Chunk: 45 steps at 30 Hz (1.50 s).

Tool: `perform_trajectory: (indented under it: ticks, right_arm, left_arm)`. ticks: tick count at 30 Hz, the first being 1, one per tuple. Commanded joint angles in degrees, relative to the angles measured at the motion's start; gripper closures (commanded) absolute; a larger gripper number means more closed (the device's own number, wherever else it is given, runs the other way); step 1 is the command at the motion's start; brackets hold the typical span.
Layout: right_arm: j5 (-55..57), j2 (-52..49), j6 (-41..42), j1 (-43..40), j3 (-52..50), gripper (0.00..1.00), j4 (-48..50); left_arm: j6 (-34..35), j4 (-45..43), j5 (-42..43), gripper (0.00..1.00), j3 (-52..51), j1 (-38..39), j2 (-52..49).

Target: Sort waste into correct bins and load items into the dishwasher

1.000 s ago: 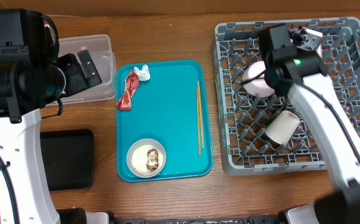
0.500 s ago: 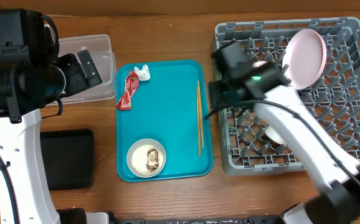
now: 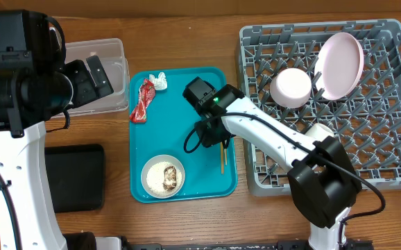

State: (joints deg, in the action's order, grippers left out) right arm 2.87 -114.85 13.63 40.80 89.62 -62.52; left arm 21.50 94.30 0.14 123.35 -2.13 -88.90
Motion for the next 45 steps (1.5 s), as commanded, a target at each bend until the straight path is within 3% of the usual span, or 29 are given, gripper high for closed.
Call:
perform_trajectory:
  ticks: [1, 19, 41, 42, 45]
  right_arm:
    - [0.0, -2.6, -1.1, -0.4, 0.3, 0.57, 0.7]
    - [0.0, -6.1, -7.0, -0.5, 0.3, 0.57, 3.1]
    - [-2.3, -12.7, -4.5, -1.9, 0.3, 0.56, 6.3]
    - [-3.7, -12.9, -4.5, -1.9, 0.3, 0.57, 6.3]
    - [-5.4, -12.8, -4.4, -1.9, 0.3, 0.76, 6.1]
  left_arm:
    - [0.4, -0.2, -0.7, 0.0, 0.1, -0.1, 0.0]
    - [0.4, -0.2, -0.7, 0.0, 0.1, -0.1, 0.0]
    - [0.4, -0.2, -0.7, 0.0, 0.1, -0.1, 0.0]
    - [0.4, -0.2, -0.7, 0.0, 0.1, -0.1, 0.0]
    - [0.4, -0.2, -0.7, 0.0, 0.1, -0.1, 0.0]
